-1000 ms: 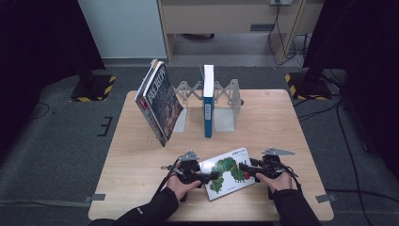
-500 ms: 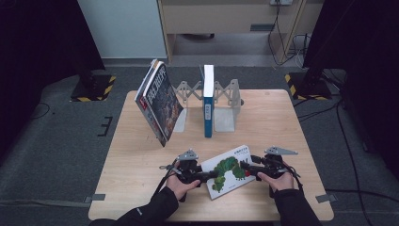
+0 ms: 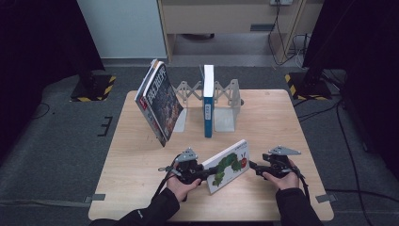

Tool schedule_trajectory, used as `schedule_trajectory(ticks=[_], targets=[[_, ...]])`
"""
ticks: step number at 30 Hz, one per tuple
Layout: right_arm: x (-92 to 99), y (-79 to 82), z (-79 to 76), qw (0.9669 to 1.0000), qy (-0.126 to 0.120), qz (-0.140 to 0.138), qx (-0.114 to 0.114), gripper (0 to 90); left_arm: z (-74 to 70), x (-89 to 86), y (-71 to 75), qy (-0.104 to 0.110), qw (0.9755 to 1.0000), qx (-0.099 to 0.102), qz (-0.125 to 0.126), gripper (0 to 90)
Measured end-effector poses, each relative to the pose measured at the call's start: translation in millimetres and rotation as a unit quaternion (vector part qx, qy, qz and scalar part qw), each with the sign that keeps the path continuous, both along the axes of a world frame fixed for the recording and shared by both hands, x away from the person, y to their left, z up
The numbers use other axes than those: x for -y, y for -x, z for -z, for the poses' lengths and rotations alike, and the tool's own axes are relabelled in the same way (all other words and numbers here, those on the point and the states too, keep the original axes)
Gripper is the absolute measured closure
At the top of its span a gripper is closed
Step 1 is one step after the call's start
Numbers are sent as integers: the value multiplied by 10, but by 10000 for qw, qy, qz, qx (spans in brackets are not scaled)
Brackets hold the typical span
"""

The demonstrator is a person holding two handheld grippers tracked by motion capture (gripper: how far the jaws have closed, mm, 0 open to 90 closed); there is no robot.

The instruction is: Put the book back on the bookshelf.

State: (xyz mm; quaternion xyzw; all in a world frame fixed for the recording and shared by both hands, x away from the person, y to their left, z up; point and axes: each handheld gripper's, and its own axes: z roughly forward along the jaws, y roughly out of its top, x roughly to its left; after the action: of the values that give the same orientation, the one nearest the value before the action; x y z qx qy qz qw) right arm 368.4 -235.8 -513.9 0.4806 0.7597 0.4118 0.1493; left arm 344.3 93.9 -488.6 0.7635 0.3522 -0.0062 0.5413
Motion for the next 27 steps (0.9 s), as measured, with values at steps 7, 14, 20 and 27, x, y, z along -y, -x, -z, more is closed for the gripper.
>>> schedule_trajectory(ticks=[7,14,20,27], targets=[[106,-26,47,9977,627,241,-84,210,-115,-40,-4,-26,9999,73,-107,743],[220,-40,97,9958,764,447,-233,185,-244,-128,-46,-127,9988,256,-388,743],[247,-48,168,9936,964,472,-359,150,-332,-168,-85,-221,9977,350,-545,744],[227,-34,207,9933,1054,429,-191,106,-463,-156,-135,-275,9955,559,-720,744]])
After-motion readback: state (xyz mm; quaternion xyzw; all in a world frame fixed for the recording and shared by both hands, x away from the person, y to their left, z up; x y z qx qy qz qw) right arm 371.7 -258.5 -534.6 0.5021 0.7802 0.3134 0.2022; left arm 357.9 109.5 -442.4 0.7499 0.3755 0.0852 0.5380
